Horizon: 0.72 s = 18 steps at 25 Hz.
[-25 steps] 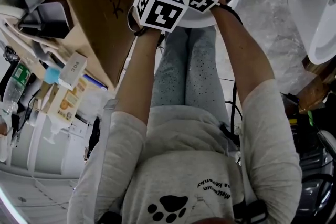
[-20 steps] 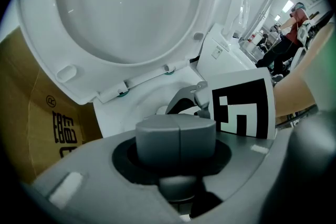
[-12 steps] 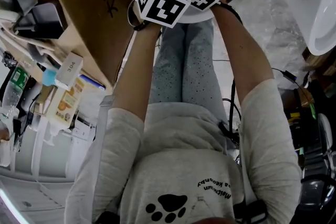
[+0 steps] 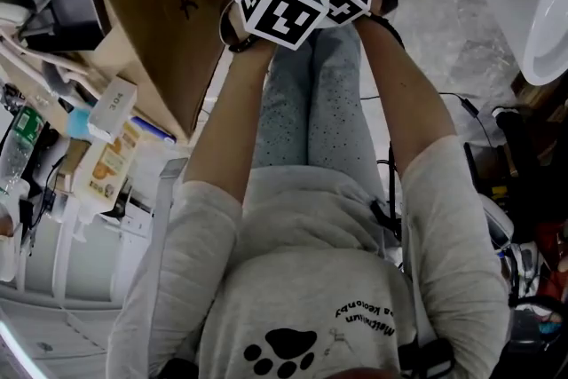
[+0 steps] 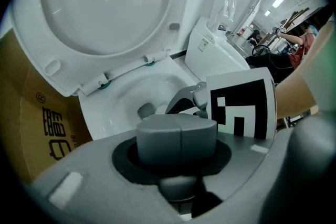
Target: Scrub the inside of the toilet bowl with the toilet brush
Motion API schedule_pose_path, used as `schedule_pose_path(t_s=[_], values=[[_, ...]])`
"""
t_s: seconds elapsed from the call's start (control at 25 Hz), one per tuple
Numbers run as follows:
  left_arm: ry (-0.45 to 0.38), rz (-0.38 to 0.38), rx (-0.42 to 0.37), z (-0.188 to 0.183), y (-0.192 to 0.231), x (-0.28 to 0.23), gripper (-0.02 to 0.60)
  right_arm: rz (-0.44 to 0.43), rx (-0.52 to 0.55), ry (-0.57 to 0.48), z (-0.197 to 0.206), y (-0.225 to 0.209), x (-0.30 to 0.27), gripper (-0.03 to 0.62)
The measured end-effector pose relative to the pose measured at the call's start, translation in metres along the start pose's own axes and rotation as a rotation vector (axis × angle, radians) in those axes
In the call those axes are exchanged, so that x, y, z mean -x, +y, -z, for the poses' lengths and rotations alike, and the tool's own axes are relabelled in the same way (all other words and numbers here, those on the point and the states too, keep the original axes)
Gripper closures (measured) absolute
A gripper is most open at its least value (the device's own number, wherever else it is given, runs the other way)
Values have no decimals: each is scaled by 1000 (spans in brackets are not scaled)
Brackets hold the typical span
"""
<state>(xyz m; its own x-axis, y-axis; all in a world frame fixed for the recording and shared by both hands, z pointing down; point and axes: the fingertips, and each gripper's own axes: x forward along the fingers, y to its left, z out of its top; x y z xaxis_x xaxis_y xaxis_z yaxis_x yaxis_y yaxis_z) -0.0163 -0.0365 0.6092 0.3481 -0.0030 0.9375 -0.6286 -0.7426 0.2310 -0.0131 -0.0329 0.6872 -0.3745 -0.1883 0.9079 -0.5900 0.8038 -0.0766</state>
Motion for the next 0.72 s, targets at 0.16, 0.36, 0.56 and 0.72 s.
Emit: schedule_pose_path(t_s=[0.16, 0.36, 0.56, 0.72], values=[[35, 15, -10, 19, -7, 4, 423, -25, -7, 15, 4, 23, 0, 510], [65, 21, 12, 44, -11, 10, 425, -52, -10, 21, 4, 52, -3, 510], [69, 9, 29, 57, -8, 17, 426, -64, 8, 16, -4, 65, -5, 510], [70, -2, 39, 65, -7, 22, 426, -76, 44, 15, -9, 74, -5, 510]])
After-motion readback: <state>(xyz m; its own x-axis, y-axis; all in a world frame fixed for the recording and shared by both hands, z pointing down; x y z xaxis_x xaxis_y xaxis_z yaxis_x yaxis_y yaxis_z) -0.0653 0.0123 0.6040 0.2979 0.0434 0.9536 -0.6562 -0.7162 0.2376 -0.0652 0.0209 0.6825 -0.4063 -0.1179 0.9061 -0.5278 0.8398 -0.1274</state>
